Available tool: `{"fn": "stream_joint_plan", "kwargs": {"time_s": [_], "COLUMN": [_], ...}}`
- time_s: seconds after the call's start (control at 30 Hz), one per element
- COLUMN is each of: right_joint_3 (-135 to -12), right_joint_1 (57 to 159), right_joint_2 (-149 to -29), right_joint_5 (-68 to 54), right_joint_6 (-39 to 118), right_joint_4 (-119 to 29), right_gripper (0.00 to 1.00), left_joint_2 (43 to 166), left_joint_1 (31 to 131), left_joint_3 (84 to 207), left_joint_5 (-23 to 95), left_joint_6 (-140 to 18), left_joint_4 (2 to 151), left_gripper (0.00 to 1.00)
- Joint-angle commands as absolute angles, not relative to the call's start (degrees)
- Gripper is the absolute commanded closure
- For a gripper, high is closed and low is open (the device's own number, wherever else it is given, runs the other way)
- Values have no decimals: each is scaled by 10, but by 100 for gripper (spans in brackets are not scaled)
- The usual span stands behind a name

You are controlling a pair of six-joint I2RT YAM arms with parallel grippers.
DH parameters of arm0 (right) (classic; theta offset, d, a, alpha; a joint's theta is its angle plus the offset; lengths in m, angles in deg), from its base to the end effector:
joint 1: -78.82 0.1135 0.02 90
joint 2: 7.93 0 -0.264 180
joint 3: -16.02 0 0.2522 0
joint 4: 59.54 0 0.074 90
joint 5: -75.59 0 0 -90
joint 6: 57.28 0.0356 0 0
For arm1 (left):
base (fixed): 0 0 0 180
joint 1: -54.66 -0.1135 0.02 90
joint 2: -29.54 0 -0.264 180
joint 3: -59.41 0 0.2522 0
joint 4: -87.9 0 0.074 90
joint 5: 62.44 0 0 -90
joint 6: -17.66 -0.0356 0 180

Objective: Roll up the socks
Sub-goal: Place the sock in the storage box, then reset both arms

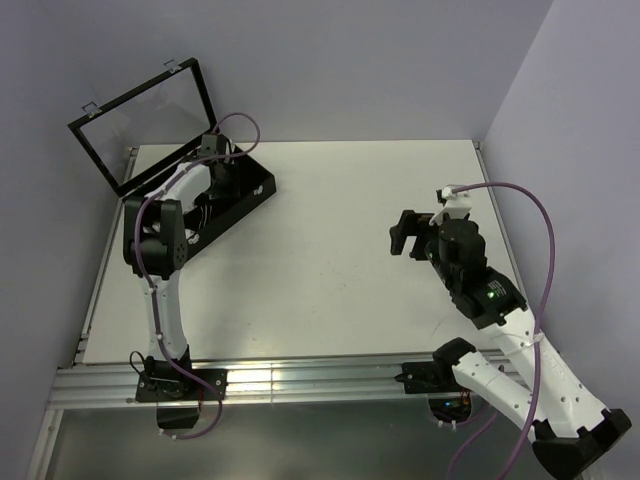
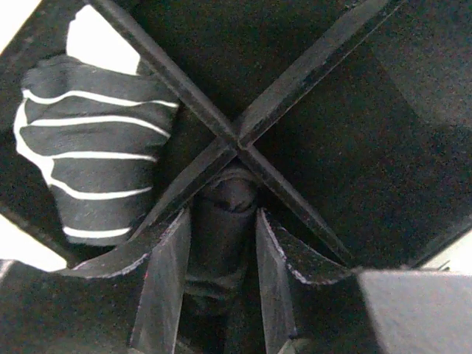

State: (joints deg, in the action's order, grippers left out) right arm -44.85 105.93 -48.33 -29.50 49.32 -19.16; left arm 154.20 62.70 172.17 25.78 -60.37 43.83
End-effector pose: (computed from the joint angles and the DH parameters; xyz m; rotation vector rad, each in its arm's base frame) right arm 0.1441 0.0634 0.3359 0.0018 1.9146 0.2634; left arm 0.4737 -0.0658 0.1878 -0.0995 2.5479 -0.0966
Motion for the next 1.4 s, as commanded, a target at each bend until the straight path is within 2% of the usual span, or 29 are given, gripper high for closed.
{"fn": "stream_joint_plan", "kwargs": {"time_s": [0.0, 0.17, 0.3, 0.4, 0.47, 0.53, 0.77, 0.97, 1.17, 1.37], "right_joint_3": [-449, -461, -477, -497, -513, -529, -571, -555, -529, -517], "right_joint_1": [1057, 1057, 1057, 1057, 1057, 1057, 1057, 1057, 1057, 1057], "right_joint_2": [-473, -463, -448, -430, -419, -402, -352, -279, -211, -187], "right_joint_5": [-296, -306, -330, -344, -358, -372, -411, -442, -460, -474], "right_joint_6": [483, 473, 462, 452, 445, 438, 416, 389, 383, 375], "right_joint_4": [-207, -198, -189, -178, -170, -162, -126, -126, -129, -134], "right_gripper": [3, 3, 3, 3, 2, 2, 2, 1, 1, 1], "left_joint_2": [1500, 1476, 1406, 1324, 1272, 1187, 920, 714, 576, 516], "left_joint_1": [617, 617, 617, 617, 617, 617, 617, 617, 617, 641], "left_joint_3": [1768, 1797, 1786, 1764, 1733, 1712, 1641, 1575, 1533, 1476], "left_joint_5": [223, 240, 233, 202, 174, 154, 72, 29, -33, -153], "left_joint_6": [-596, -582, -564, -543, -526, -517, -505, -501, -512, -475], "left_joint_4": [426, 404, 400, 404, 416, 422, 399, 376, 334, 305], "left_gripper": [53, 44, 36, 25, 7, 4, 1, 1, 0, 0]}}
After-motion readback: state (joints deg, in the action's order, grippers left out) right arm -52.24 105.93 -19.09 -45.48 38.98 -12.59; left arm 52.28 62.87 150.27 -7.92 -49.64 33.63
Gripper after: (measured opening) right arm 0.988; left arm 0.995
